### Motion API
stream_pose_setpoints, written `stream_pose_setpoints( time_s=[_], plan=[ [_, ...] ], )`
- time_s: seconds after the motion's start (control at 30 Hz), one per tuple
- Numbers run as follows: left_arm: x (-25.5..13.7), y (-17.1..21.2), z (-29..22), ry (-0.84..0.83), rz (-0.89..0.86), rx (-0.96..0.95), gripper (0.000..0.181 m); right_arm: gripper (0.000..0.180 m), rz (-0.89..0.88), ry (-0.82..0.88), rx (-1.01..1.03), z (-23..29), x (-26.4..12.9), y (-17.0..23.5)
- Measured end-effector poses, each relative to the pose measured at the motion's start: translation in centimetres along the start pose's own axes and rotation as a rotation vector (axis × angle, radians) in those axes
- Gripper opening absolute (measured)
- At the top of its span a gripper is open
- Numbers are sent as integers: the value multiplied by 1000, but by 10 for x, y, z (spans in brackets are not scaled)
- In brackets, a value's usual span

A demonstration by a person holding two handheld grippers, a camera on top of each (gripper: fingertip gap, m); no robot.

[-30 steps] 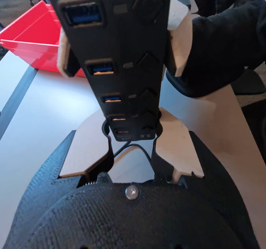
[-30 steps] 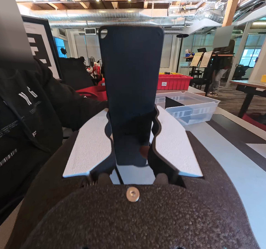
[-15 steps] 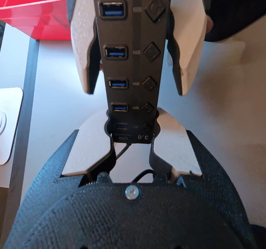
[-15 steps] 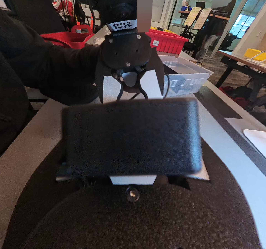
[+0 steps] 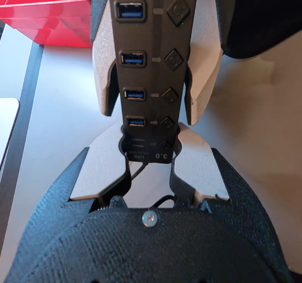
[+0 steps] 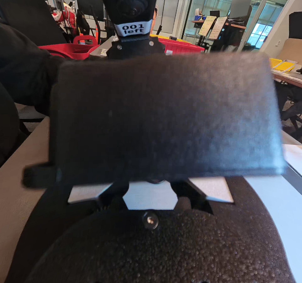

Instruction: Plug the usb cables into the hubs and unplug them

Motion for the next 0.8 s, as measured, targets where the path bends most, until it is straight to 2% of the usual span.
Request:
stream_pose_setpoints(
  time_s=[0.03, 0.6, 0.7, 0.8],
  plan=[
    [0, 0, 0, 7, -7, -7, 56, 63, -10, -1, 3, 0, 0, -1],
    [2, 10, -1, 61, 72, -45, 55, 64, 10, -8, 36, -1, 1, 2],
    [-5, 4, 1, 57, -22, -60, 56, 64, 6, 0, 32, -2, -3, -4],
    [-46, -12, 15, 21, -262, -130, 60, 64, 0, 23, 20, -6, -14, -12]
  ],
)
Point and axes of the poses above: each gripper's, where its closed fingertips meet, x out along the fingers, y out of its underside, z = x × y across the jaws, the point moved 8 cm from there along -x, back along the fingers, and after that the axes turned 3 degrees about x, right-handed, at the moved point
